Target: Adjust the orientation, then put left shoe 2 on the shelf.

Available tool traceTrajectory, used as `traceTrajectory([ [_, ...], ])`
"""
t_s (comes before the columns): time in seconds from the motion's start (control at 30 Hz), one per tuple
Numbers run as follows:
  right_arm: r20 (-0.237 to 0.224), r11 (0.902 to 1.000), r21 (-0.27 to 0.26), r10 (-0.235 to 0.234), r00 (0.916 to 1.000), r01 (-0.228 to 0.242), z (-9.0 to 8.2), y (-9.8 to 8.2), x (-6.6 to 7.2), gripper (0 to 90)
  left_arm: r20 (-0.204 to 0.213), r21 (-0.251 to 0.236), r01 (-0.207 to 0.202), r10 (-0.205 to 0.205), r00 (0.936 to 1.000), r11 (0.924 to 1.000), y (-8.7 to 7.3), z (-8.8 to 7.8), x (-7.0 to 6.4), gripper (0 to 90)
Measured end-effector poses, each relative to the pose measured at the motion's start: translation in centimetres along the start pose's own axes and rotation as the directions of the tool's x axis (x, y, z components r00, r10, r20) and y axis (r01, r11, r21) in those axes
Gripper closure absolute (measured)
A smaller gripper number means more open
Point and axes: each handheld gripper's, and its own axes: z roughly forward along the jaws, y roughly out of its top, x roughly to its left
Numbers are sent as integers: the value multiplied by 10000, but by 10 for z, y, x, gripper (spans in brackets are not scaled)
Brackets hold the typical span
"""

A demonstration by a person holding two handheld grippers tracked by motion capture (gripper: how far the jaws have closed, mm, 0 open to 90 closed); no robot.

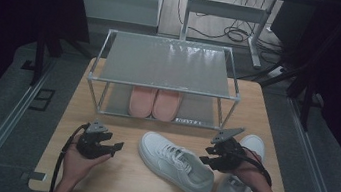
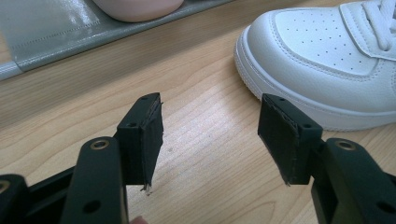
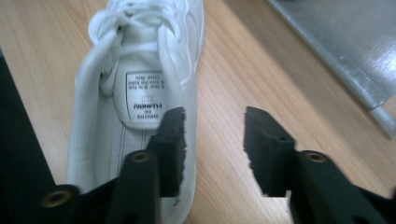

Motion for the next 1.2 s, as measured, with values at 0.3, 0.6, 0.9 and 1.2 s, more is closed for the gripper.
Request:
traceTrajectory([
  [0.3,28,9997,-188,176,9998,-175,0,9,8,421,-36,-81,48,-48,10000,10000,0,-3,2,406],
  [0.6,139,9997,21,228,9996,-228,10,17,9,432,-1,-33,-25,25,10000,10000,0,-2,-1,406],
  [0.9,-71,9992,364,162,9998,-159,26,25,9,496,-11,3,-62,62,10000,10000,0,-1,1,406],
  [1.2,37,9946,1035,87,10000,-90,47,31,15,589,-2,39,-55,55,10000,10000,0,-1,0,406],
])
